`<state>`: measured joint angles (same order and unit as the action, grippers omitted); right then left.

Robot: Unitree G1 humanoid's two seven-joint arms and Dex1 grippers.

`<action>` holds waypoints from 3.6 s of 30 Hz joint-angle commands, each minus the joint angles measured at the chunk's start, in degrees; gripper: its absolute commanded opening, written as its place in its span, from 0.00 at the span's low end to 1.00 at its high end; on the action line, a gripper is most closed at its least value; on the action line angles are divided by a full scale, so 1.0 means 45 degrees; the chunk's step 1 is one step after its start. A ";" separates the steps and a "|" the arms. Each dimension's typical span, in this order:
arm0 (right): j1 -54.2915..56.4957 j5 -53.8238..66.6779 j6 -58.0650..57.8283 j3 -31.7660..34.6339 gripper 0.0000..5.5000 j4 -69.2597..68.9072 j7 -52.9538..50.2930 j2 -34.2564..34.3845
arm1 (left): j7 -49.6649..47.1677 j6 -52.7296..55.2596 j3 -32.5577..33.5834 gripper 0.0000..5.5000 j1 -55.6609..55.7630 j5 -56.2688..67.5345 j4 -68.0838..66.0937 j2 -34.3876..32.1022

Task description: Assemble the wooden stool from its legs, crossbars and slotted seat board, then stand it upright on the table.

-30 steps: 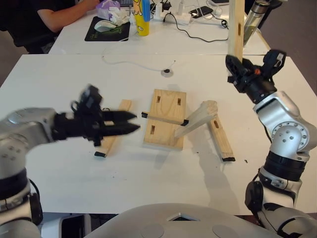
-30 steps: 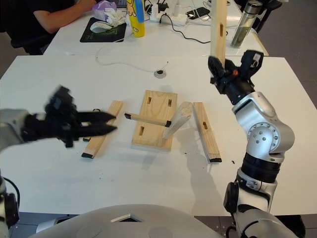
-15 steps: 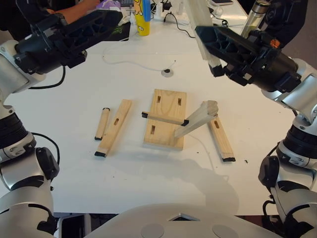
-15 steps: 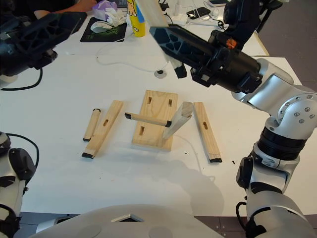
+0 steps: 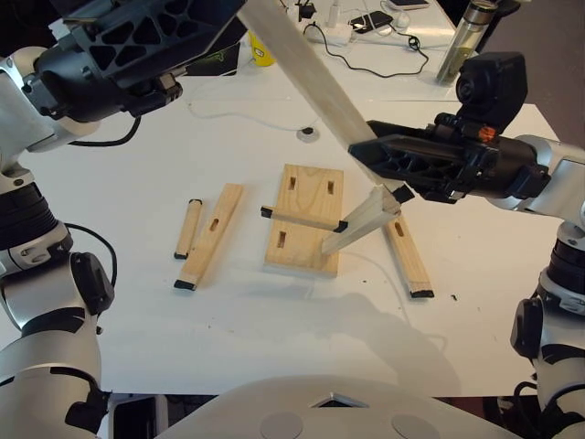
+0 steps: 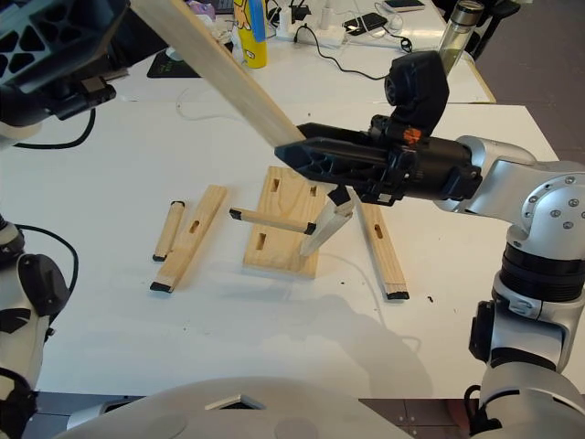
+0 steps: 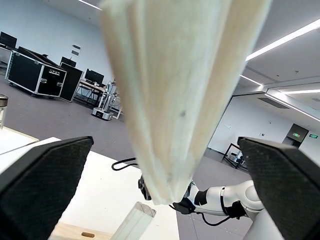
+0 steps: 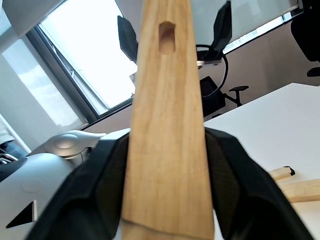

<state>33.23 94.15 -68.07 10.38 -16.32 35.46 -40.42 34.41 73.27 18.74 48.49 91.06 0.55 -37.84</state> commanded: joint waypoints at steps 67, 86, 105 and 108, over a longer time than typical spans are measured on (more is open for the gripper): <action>-0.7048 -0.7228 0.1875 0.1930 0.66 -0.2194 0.4415 -0.3586 | 0.3118 -0.0776 0.1516 0.38 -0.0410 -0.3389 -0.1604 -0.3596; -1.0554 -1.3927 0.7466 -0.5270 0.30 -0.2420 0.2390 0.1267 | 0.3825 -0.1950 0.0623 0.38 -0.1304 -0.5927 -0.1446 -0.3040; -0.8814 -1.6952 0.9526 -0.4742 0.00 0.1054 0.0418 0.2716 | 0.5367 -0.5082 -0.1498 0.38 -0.3158 -1.0240 -0.0989 -0.3134; -0.8599 -1.7195 0.9802 -0.4605 0.00 0.1273 0.0399 0.2719 | 0.5433 -0.5014 -0.1434 0.38 -0.3602 -1.0268 -0.0620 -0.3018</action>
<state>-6.58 18.25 -24.62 -11.50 -11.74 37.52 -27.92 58.30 50.96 12.07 33.32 45.27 -4.01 -51.11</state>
